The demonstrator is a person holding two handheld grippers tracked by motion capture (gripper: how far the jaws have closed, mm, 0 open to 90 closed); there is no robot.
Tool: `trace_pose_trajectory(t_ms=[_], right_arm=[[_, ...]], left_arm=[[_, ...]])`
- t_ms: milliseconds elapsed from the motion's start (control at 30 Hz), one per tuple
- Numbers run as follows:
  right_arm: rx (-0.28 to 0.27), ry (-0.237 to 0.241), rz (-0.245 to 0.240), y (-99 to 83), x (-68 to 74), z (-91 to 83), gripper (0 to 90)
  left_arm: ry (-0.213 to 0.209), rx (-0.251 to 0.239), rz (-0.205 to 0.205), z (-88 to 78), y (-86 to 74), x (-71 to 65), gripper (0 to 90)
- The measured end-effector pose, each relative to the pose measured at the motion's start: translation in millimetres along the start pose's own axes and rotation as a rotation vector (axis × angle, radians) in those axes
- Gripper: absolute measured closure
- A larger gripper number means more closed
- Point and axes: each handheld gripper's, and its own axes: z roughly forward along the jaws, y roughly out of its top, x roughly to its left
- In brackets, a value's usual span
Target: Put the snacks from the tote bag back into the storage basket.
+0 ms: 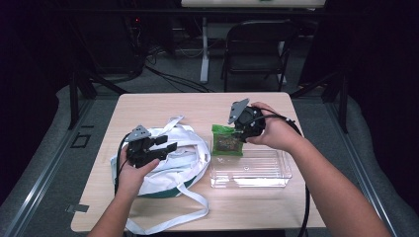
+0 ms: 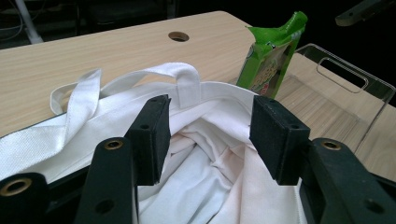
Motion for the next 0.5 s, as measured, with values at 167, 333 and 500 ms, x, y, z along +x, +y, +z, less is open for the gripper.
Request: trace_pose_trajectory(t_ms=[167, 333, 500], right_arm=[[-0.013, -0.001, 0.034, -1.8, 3.2, -4.8, 44.0], [-0.005, -0.008, 0.065, -6.1, 7.0, -9.6, 44.3], [-0.033, -0.033, 0.131, -14.6, 10.2, -16.2, 44.3]], left_arm=[[0.002, -0.006, -0.002, -0.7, -0.2, -0.1, 47.8], [0.006, -0.007, -0.004, -1.5, -0.3, 0.4, 47.8], [0.008, -0.006, -0.002, -2.4, -0.2, 0.7, 47.8]])
